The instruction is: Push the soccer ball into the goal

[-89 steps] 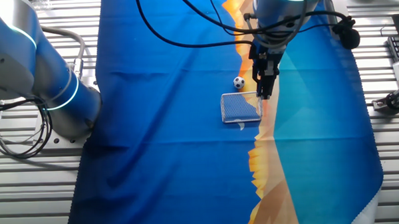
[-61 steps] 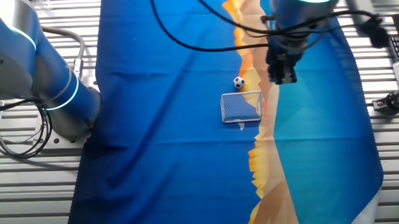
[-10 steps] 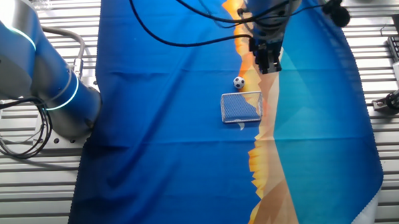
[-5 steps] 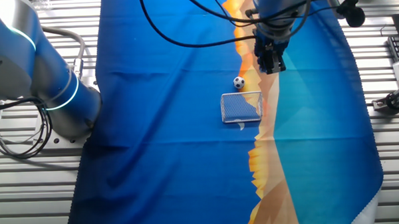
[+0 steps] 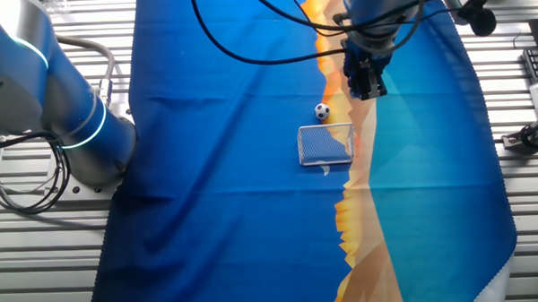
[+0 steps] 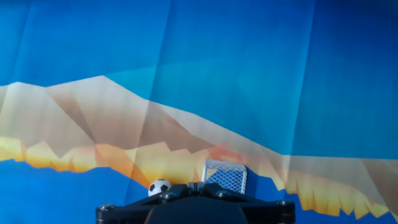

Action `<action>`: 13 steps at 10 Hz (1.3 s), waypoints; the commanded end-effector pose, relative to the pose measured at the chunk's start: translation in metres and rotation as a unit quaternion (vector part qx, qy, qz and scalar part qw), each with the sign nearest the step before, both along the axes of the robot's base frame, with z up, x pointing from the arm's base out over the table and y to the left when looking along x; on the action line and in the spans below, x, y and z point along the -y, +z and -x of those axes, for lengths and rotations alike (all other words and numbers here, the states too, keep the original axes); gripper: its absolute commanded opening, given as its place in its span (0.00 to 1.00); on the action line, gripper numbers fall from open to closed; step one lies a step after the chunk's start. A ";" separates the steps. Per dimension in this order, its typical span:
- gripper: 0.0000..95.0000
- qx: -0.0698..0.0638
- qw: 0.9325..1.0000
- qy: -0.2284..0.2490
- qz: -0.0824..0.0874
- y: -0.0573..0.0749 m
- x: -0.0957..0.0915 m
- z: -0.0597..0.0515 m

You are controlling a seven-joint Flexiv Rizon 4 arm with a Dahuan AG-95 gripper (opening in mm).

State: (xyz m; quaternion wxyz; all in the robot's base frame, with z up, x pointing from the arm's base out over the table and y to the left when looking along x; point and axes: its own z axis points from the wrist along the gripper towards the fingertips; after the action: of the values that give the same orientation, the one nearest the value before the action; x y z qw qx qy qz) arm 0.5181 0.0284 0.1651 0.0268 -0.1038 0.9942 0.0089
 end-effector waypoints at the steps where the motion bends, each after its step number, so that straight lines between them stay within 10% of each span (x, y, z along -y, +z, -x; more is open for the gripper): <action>1: 0.00 0.002 1.000 -0.008 -0.002 0.000 0.000 0.000; 8: 0.00 0.025 1.000 0.004 -0.001 -0.012 0.009 0.039; 13: 0.00 0.030 0.999 -0.033 0.012 -0.017 -0.018 0.039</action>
State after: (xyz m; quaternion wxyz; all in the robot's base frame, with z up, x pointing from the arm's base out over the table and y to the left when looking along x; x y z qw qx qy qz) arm 0.4803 0.0473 0.1468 0.0572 -0.0724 0.9957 -0.0073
